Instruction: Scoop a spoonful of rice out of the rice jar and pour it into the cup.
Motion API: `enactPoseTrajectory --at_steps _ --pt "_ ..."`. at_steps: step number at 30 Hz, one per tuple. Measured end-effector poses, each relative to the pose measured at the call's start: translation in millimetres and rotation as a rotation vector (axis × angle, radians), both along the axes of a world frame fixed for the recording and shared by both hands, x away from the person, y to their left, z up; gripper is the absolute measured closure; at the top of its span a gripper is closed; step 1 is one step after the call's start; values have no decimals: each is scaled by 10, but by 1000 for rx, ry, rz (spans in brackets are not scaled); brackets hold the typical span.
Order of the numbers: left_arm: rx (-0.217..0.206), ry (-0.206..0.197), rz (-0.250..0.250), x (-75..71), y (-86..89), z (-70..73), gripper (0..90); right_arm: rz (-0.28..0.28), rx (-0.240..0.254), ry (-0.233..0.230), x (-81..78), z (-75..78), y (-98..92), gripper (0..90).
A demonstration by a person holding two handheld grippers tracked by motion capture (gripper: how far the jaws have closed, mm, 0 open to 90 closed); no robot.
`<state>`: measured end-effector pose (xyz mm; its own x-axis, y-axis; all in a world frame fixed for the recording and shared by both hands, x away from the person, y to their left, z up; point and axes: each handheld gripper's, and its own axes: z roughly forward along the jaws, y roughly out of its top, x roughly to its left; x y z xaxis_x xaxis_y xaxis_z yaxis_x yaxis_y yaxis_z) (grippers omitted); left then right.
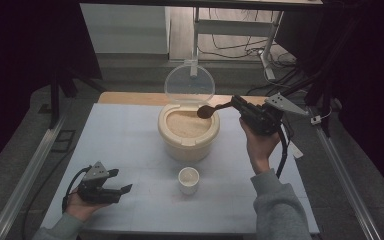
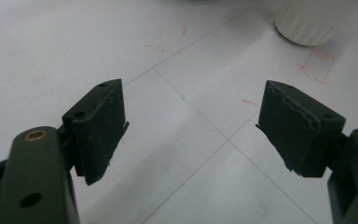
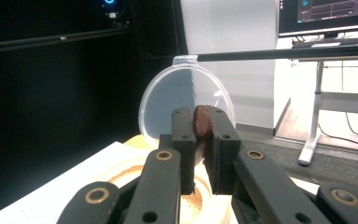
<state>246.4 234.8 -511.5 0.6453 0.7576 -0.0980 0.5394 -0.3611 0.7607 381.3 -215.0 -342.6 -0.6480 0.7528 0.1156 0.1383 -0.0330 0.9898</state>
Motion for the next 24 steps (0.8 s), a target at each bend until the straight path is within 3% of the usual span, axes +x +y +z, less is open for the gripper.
enactPoseTrajectory --at_steps 18,24 --pt "14 3 -6 0 -19 -24 226 -42 -205 -24 10 -98 245 826" --pt "15 3 -5 -1 -17 -26 227 -33 -211 12 55 -189 295 826"
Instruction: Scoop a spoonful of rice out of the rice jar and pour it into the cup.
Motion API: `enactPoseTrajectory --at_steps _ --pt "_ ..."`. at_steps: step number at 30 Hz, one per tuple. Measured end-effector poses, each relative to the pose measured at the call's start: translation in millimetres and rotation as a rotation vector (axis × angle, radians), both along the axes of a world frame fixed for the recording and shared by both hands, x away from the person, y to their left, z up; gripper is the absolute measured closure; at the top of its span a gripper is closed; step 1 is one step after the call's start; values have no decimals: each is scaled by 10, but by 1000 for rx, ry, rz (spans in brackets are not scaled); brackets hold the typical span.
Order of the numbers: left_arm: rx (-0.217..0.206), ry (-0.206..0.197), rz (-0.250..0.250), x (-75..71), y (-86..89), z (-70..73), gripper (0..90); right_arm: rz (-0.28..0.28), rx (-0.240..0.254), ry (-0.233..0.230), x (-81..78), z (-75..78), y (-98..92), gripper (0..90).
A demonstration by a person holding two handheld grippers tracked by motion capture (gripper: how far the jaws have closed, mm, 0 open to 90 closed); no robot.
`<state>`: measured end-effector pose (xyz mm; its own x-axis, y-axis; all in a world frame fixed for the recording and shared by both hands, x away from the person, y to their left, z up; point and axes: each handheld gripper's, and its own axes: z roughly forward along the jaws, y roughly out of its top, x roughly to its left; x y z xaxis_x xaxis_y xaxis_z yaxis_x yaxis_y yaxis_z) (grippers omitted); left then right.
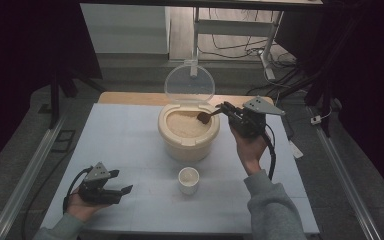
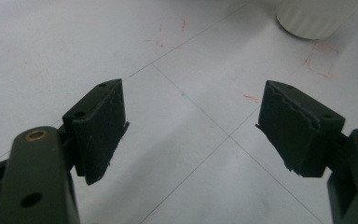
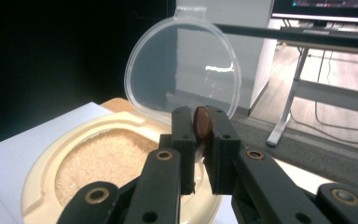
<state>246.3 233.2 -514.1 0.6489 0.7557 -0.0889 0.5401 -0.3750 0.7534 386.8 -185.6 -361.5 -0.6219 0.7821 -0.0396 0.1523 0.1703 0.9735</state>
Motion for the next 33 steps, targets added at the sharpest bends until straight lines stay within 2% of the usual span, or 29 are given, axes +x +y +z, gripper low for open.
enactPoseTrajectory --at_steps 5,7,9,15,20,23,24,25,28,30,33 --pt "1 0 -2 1 -2 -3 227 4 22 48 42 -59 8 826" --pt "1 0 -2 1 -3 -4 228 8 47 83 72 -102 -3 827" --pt "1 1 -1 2 -1 -4 228 8 56 92 82 -118 -5 827" --pt "2 -1 0 2 -2 -6 228 12 119 163 150 -207 -14 827" --pt "2 1 -1 4 -2 -9 228 -1 151 190 169 -227 -18 827" --pt "2 0 -1 3 -4 -7 228 2 166 221 190 -251 -13 827" --pt "3 0 -1 2 -4 -8 228 -1 194 244 207 -282 -14 827" --pt "3 -1 -1 1 -3 -7 228 -1 194 244 207 -282 -14 827" --pt "4 -2 -1 3 4 -6 228 -8 241 275 231 -308 -47 824" --pt "4 -1 0 5 6 -8 228 -13 294 316 255 -336 -88 822" --pt "4 0 -1 6 8 -11 228 -14 312 333 261 -350 -107 820"
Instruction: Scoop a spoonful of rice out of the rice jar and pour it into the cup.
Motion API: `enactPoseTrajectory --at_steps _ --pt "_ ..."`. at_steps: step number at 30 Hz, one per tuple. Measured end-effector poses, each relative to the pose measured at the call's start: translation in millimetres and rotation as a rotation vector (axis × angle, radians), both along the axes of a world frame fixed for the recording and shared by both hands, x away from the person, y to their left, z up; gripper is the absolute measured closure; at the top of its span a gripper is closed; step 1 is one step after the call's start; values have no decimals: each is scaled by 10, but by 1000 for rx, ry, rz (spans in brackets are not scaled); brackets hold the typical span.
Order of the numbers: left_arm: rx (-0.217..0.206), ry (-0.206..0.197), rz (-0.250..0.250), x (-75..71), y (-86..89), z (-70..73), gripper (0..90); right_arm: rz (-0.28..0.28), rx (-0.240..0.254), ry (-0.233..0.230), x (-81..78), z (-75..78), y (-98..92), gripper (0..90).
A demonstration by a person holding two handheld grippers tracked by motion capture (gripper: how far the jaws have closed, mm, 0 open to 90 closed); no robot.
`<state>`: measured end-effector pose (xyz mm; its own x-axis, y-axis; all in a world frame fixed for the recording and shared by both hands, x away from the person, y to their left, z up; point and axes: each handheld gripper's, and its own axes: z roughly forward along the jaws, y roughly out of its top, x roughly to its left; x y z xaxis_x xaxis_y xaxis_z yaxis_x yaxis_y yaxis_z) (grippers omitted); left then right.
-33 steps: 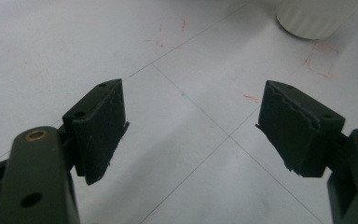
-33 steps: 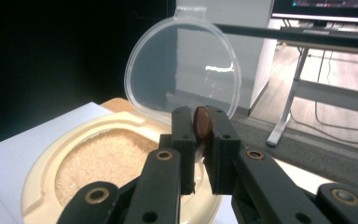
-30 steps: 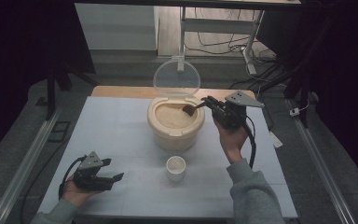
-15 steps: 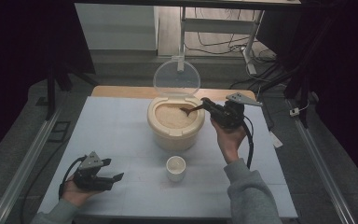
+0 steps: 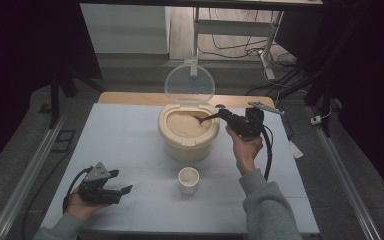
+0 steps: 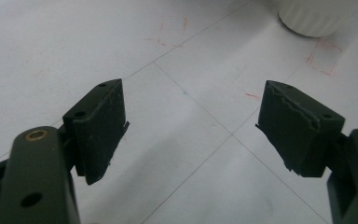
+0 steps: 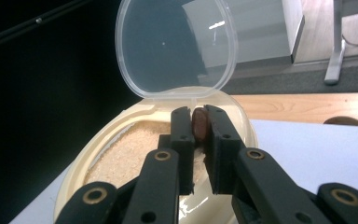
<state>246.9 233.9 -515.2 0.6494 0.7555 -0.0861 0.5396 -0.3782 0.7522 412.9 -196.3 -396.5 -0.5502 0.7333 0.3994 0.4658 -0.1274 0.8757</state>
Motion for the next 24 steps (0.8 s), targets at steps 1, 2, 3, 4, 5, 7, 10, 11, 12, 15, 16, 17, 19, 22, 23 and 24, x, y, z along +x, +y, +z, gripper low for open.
enactPoseTrajectory --at_steps 1,2,3,4,5,7,10,11,12,15,16,17,19,22,23,24 --pt "0 0 0 0 1 0 228 -2 11 8 3 -7 -9 820" --pt "0 0 0 -1 1 1 228 -3 23 18 5 -13 -17 820" --pt "0 -1 0 -2 1 2 228 -1 38 33 10 -21 -30 820" --pt "0 -2 0 -2 0 2 228 1 53 46 15 -30 -40 821" --pt "0 -2 0 -2 -1 2 228 1 61 55 18 -38 -47 820" --pt "1 -1 -1 -1 -2 0 228 4 77 70 19 -45 -60 817" --pt "2 1 -1 1 -5 -3 228 5 100 89 22 -59 -82 815" --pt "2 0 -1 0 -5 -2 228 3 112 95 24 -66 -89 815" --pt "1 0 -1 -1 -5 -1 228 2 130 104 28 -73 -101 816" --pt "2 0 -1 1 -2 -2 228 9 173 124 36 -93 -128 817" --pt "1 0 0 1 -3 -4 228 10 178 130 35 -97 -135 817" --pt "2 0 -1 1 -4 -3 228 10 176 130 35 -98 -138 817" --pt "2 0 -2 -1 -6 -2 228 8 184 137 36 -101 -145 817" --pt "2 -1 -2 0 -3 -1 229 3 206 156 39 -106 -165 816" --pt "2 -1 -2 1 -2 -2 229 4 212 160 37 -107 -170 816" --pt "2 -1 -1 2 -3 -3 229 6 213 160 34 -105 -173 817"
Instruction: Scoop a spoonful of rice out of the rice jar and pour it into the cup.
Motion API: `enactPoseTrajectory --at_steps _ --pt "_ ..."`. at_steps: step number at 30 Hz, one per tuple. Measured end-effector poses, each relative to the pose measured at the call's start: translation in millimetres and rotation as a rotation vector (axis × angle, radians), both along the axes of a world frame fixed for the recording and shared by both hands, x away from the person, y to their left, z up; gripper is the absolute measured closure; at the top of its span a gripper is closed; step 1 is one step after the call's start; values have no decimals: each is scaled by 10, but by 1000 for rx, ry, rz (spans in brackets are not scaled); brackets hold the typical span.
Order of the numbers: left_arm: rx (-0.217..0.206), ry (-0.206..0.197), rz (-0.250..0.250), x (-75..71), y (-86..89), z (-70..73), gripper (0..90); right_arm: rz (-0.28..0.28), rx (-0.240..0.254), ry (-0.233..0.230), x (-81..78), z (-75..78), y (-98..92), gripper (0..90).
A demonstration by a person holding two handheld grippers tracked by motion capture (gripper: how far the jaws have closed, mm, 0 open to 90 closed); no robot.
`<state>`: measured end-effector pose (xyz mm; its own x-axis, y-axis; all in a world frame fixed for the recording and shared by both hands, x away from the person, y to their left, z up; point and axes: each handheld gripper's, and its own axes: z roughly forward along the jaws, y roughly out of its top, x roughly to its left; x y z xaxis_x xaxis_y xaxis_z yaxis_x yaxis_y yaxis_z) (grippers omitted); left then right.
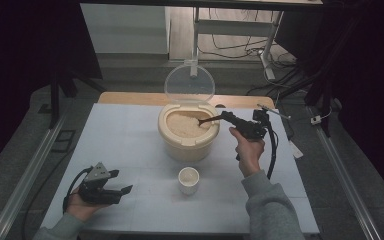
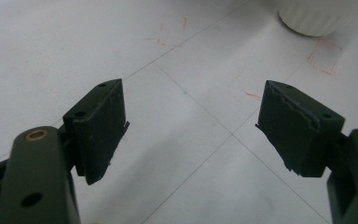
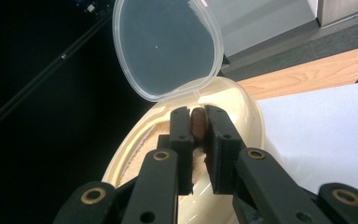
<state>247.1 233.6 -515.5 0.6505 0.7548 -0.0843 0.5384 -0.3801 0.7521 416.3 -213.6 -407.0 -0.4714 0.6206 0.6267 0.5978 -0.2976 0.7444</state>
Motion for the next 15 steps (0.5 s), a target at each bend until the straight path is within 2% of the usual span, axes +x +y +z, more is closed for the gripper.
enactPoseTrajectory --at_steps 10,15 --pt "2 -1 -1 -1 -5 1 229 3 64 38 6 -27 -62 822" --pt "1 -3 -2 0 -1 3 230 -15 118 91 29 -51 -121 827"
